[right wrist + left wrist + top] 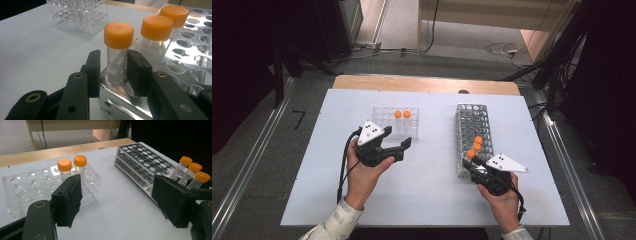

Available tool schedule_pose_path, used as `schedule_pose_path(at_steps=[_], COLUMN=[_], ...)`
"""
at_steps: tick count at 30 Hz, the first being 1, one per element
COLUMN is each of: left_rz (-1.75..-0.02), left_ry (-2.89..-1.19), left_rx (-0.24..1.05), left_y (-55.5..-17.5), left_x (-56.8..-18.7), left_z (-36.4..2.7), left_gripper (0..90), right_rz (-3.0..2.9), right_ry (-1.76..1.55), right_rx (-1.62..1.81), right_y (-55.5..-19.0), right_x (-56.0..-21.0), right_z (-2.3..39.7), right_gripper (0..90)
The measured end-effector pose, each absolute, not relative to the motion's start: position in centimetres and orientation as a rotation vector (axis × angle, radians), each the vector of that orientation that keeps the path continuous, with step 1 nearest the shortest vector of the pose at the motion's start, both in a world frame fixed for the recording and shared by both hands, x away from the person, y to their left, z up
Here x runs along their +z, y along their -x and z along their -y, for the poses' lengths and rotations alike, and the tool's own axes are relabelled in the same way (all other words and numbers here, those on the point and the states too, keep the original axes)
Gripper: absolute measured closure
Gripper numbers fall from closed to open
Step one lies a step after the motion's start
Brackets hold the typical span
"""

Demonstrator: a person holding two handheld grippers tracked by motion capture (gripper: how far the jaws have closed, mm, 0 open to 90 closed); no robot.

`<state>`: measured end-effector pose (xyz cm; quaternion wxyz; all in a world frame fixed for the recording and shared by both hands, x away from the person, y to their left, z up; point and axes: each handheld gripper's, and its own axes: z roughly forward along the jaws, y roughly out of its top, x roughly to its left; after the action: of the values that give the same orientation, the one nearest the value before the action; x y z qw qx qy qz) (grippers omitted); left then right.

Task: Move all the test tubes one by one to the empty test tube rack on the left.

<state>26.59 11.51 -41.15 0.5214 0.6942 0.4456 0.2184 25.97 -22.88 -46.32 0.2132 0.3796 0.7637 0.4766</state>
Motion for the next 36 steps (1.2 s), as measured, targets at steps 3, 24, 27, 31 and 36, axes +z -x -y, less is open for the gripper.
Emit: schedule_pose_path(at_steps=[3, 24, 27, 31, 36], left_rz=[-1.062, -1.051, -1.046, -1.036, -1.030], left_ry=[-1.665, -1.667, -1.667, -1.667, -1.669], left_rx=[0.522, 0.512, 0.511, 0.510, 0.507], left_y=[-26.5, -26.1, -26.0, -25.9, -25.9], left_x=[-41.1, -41.3, -41.2, -41.2, -41.2], left_z=[-11.5, -11.3, -11.3, -11.2, -11.1], left_gripper=[24.6, 19.7, 19.6, 19.0, 19.0], right_rz=[-2.111, -2.006, -2.004, -2.022, -2.062], right_ry=[-1.057, -0.960, -0.938, -0.922, -0.901], right_rx=[1.329, 1.450, 1.459, 1.477, 1.488], right_y=[-26.1, -24.8, -24.6, -24.4, -24.3], right_x=[-46.3, -41.1, -40.4, -40.2, -40.7], right_z=[22.9, 23.5, 23.4, 22.8, 21.4], right_gripper=[70.4, 71.8, 71.8, 71.8, 71.8])
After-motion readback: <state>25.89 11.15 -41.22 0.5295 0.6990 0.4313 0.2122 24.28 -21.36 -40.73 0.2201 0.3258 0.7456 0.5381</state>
